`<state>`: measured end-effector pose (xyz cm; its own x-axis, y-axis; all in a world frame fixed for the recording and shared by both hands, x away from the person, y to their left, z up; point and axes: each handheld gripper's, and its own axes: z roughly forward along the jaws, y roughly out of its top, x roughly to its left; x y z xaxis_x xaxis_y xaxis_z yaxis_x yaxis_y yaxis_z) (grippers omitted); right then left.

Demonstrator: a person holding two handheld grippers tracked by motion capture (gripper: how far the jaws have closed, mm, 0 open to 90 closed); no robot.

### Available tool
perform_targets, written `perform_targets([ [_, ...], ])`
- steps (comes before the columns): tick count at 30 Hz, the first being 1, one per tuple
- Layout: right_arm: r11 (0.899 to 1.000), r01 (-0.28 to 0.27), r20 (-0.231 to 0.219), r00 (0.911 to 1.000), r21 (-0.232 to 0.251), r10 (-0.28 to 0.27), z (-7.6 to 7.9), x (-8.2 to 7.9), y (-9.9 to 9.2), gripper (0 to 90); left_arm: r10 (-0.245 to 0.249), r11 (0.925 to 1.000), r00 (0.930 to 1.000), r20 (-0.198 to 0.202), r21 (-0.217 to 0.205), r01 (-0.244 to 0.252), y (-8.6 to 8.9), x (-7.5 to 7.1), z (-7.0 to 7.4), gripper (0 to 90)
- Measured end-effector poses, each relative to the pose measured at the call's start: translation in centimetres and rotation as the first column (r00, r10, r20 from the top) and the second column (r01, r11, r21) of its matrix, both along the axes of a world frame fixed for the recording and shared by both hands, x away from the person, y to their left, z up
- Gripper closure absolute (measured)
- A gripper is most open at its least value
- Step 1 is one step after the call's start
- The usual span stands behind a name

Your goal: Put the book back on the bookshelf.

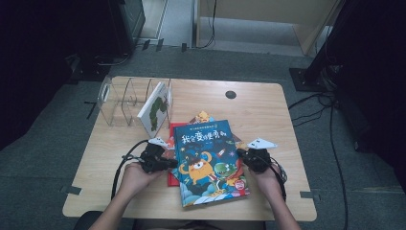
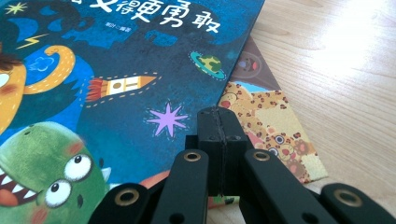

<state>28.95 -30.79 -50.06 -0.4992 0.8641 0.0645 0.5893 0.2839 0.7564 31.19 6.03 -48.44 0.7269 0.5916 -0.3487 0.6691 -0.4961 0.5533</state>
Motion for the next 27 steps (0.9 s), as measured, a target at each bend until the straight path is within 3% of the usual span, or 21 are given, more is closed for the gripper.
perform_targets([
  [8,1.000,0.003,-0.007,1.0000,-0.010,-0.003,0.1,0.5,0.2,90.0,0.023,0.9997,0.9997,0.009,-0.001,-0.023,-0.1,-0.5,0.0,90.0],
  [25,1.000,0.004,-0.007,1.0000,-0.026,-0.004,0.2,1.8,0.2,90.0,0.009,0.9998,1.0000,-0.003,-0.019,-0.009,-0.9,-2.2,-0.2,90.0],
  [27,1.000,0.005,-0.008,1.0000,-0.028,-0.005,0.2,2.0,0.2,90.0,0.011,0.9999,0.9999,0.010,-0.013,-0.011,-1.1,-2.5,-0.1,90.0],
])
